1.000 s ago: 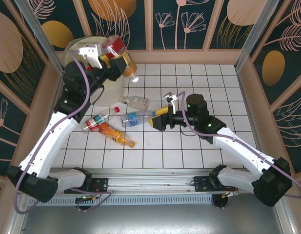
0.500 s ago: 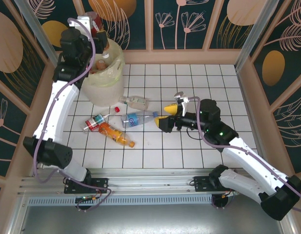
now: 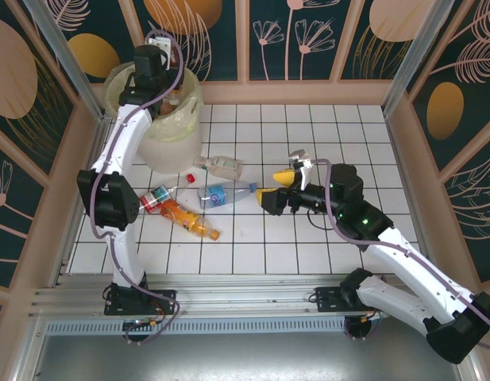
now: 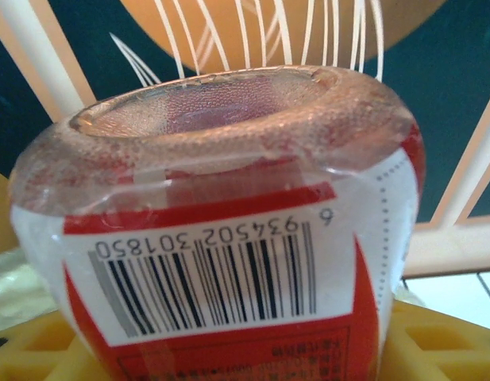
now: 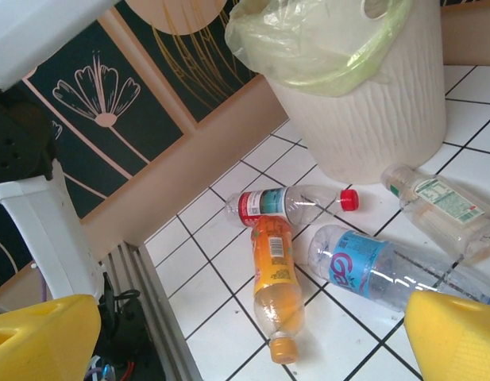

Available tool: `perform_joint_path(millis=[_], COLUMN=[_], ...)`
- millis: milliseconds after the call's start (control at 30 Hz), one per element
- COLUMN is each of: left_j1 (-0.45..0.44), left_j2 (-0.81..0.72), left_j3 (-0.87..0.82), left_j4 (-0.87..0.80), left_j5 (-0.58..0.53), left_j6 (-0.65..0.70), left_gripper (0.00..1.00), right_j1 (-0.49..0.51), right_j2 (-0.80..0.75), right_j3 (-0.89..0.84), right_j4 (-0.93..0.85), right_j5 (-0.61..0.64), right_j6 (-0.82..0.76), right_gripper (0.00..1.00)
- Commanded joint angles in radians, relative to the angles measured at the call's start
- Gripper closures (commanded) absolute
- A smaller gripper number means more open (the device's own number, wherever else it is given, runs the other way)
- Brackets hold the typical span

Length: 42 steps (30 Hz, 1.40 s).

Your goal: Put the plastic bottles in the bin

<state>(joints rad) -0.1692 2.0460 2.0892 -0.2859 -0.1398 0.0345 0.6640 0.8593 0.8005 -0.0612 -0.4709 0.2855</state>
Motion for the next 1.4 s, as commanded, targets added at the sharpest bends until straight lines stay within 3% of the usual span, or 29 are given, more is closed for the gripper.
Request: perform_joint_path(millis=[0,200,567,733,867,1067,1167,1233,1367], left_j1=[0.005,0.005,0.012,0.013,0.013,0.013,0.013,0.013,0.013], left_j2=[0.019,0.032,-0.028,-0.048,-0.087,-0.192,-0.271,-0.326,-0.476], left_j3=[0.022,-0.024,-0.019,0.038,0.035,0.025,-0.031,-0.114,-0.312], left_j4=[0.025,0.025,-0.014,-0.077,-0.099,-0.155,-0.162,-0.144,-0.107], left_j5=[-0.026,-0.065,-0.141,-0.161,-0.159,-0.062,0.030,0.115,0.277], left_j6=[0.031,0.047,0.063,0.040,0.025,-0.081,-0.151,-0.196,-0.289], left_gripper=[0.39,0.37,0.20,0.02,0.01,0.03,0.03,0.02,0.01], right_j1=[0.007,0.007,0.007,0.007,0.007,0.008,0.007,0.008,0.007], right_j2=[-0.020,-0.020,0.007,0.016,0.020,0.050,0.082,0.106,0.158], right_j3=[-0.019,-0.023,-0.030,-0.036,-0.040,-0.043,-0.035,-0.032,-0.027], right_j4=[-0.006,-0.010,0.015,0.012,0.010,0.012,-0.007,-0.010,-0.008], right_j5=[0.018,0.026,0.026,0.054,0.070,0.109,0.199,0.220,0.139], right_j6=[-0.007,-0.008,-0.002,0.001,0.000,0.003,0.010,-0.003,-0.094], right_gripper=[0.01,0.02,0.02,0.02,0.02,0.03,0.04,0.05,0.05])
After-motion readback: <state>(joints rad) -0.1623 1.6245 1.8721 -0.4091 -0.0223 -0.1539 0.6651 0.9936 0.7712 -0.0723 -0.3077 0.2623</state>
